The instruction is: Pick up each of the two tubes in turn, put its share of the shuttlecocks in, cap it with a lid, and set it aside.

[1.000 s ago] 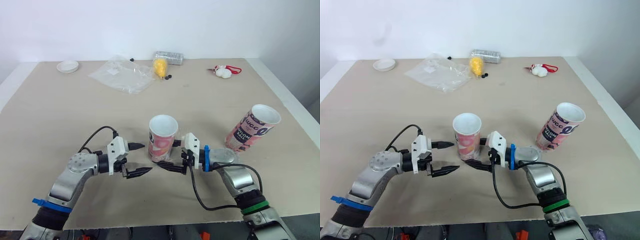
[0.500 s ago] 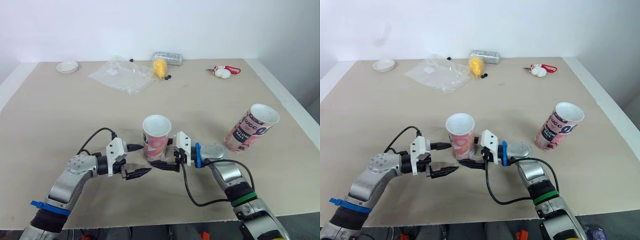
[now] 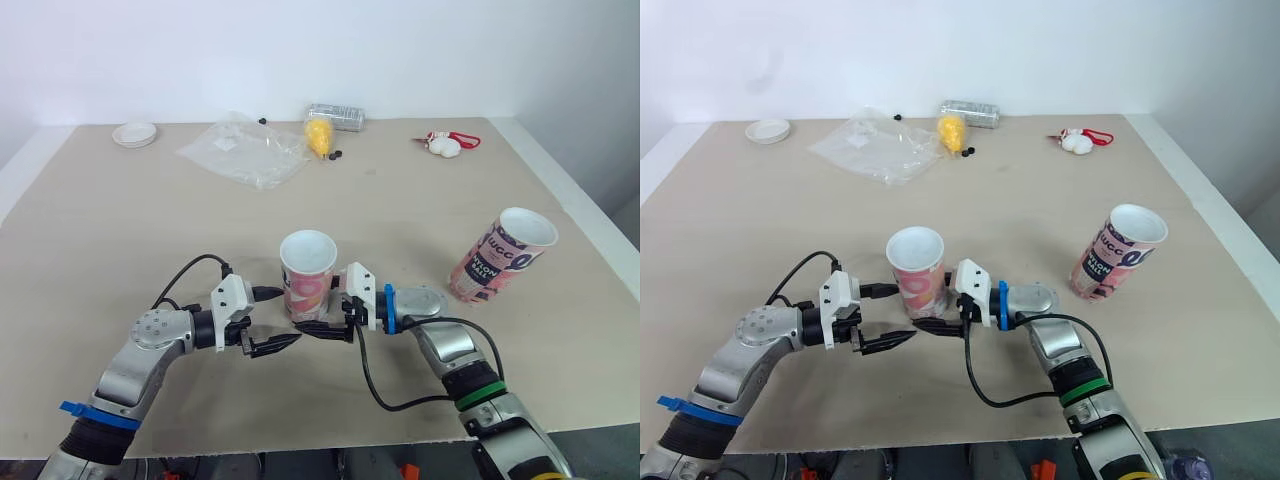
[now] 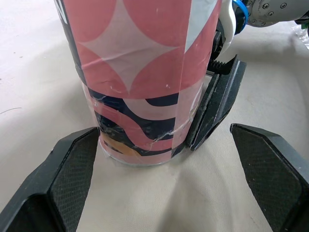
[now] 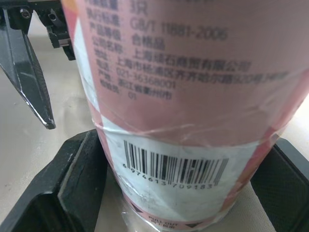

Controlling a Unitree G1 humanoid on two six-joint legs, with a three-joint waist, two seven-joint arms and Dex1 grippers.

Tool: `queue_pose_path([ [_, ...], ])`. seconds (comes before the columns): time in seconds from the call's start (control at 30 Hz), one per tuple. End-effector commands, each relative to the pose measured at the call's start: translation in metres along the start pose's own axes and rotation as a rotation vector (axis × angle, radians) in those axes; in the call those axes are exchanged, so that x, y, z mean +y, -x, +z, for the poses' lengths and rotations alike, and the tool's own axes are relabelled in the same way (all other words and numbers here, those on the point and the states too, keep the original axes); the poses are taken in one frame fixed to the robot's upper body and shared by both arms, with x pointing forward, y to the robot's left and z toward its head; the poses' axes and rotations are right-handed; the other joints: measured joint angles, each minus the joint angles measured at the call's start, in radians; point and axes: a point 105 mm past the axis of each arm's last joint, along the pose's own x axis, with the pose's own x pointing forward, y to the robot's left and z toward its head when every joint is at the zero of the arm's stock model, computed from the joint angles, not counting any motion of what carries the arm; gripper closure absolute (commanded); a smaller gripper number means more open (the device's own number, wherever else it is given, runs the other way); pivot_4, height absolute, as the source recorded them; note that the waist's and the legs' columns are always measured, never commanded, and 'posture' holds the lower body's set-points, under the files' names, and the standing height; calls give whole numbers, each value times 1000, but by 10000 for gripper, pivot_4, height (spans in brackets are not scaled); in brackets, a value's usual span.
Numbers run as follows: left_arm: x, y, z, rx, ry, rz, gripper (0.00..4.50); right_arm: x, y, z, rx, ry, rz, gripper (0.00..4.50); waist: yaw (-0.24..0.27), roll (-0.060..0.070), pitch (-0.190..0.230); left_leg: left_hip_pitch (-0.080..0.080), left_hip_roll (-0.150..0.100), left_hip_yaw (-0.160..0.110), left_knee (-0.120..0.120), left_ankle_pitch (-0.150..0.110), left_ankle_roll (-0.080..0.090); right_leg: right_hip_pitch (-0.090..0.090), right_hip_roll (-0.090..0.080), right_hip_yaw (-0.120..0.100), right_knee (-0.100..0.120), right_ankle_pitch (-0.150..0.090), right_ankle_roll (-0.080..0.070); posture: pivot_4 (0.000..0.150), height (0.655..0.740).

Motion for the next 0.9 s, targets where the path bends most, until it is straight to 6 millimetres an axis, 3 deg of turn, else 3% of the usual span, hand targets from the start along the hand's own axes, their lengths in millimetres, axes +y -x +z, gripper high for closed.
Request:
queue_pose_path([
  [0.03,5,1,12,-32,-57,11,0,1,1,4,-15,17,-12,310,0,0,0,0,0,0,0,0,0,0,0,0,0,0,0,1500,7400],
  [0.73,8,-3,13,-36,-72,15,0,1,2,6,-25,13,-26,310,0,0,0,0,0,0,0,0,0,0,0,0,0,0,0,1500,7400],
  [0.83,7,-4,13,-35,-73,13,0,-1,2,7,-31,18,-43,7956,0,0,0,0,0,0,0,0,0,0,0,0,0,0,0,1500,7400],
  [0.9,7,-4,12,-34,-74,12,0,-2,3,7,-32,13,-48,7956,0,0,0,0,0,0,0,0,0,0,0,0,0,0,0,1500,7400],
])
